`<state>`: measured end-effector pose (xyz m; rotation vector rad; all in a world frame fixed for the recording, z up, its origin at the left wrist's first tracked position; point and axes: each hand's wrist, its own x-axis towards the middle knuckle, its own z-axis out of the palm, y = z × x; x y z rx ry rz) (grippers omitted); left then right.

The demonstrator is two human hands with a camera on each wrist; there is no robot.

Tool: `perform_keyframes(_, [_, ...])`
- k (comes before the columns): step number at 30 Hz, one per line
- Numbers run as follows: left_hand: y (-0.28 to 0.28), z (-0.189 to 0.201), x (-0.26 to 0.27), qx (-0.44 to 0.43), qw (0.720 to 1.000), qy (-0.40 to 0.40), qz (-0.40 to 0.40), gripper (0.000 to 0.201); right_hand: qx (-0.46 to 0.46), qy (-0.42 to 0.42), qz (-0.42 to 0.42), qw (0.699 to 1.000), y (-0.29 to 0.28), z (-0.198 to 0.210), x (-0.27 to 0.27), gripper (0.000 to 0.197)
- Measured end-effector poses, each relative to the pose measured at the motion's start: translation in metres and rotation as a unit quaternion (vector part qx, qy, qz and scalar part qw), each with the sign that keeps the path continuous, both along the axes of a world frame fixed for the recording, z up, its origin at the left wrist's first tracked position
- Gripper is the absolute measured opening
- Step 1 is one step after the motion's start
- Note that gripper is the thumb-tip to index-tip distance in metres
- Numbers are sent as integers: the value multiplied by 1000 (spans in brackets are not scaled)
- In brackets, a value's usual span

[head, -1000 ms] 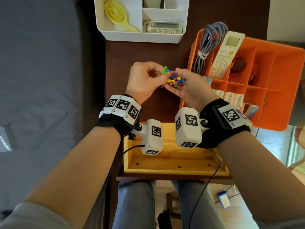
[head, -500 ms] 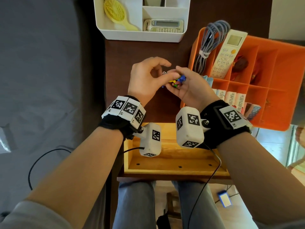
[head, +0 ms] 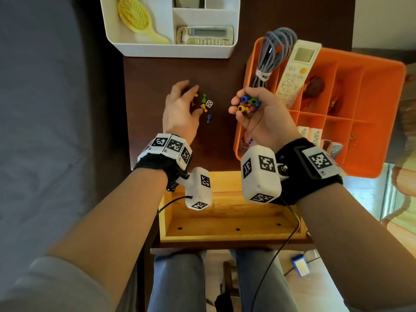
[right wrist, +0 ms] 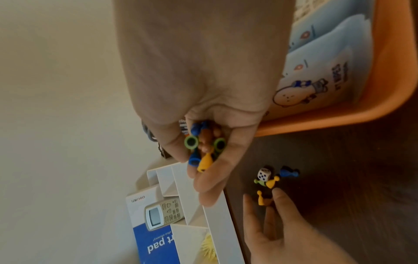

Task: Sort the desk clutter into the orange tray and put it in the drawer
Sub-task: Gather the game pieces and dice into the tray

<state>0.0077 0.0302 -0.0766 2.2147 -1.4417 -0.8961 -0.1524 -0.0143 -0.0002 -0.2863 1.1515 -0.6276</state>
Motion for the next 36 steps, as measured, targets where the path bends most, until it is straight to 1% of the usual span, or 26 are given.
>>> perform_keyframes(2, [-2,-3,-1,6,1000,-14,-4,48,10,-5,-8,1000,-1,1,-2,26])
perform_keyframes(6, [-4,-13,3,-3,1000,-9,22,36,21,-22,-20,999,-2,0,-4,28])
perform_keyframes(9, [-4,-14,4,-11,1000,-1,14,28,29,-28,-27,999,-3,1,-4,31])
perform_keyframes(13, [0,-14,4,-27,1000,-6,7,13,36,-36,-33,998,-3,1,-3,33])
perform_keyframes(18, [4,-13,5,-23,1000,-3,14,12,26,-44,-37,998,-1,1,-2,32])
perform_keyframes(22, [8,-10,7,-22,998,41,45,8,27,-47,-48,997,1,1,-1,31])
perform_keyframes(25, [10,-1,7,-30,987,121,102,8,29,-48,-56,997,3,2,-1,29])
perform_keyframes(28, [10,16,3,-67,968,198,139,7,34,-60,-64,996,4,2,-1,28])
perform_keyframes(31, [7,33,-4,-108,961,224,118,8,37,-70,-66,995,7,2,-2,28])
perform_keyframes(36, [3,50,-19,-166,964,206,42,9,39,-64,-65,995,10,0,-3,27])
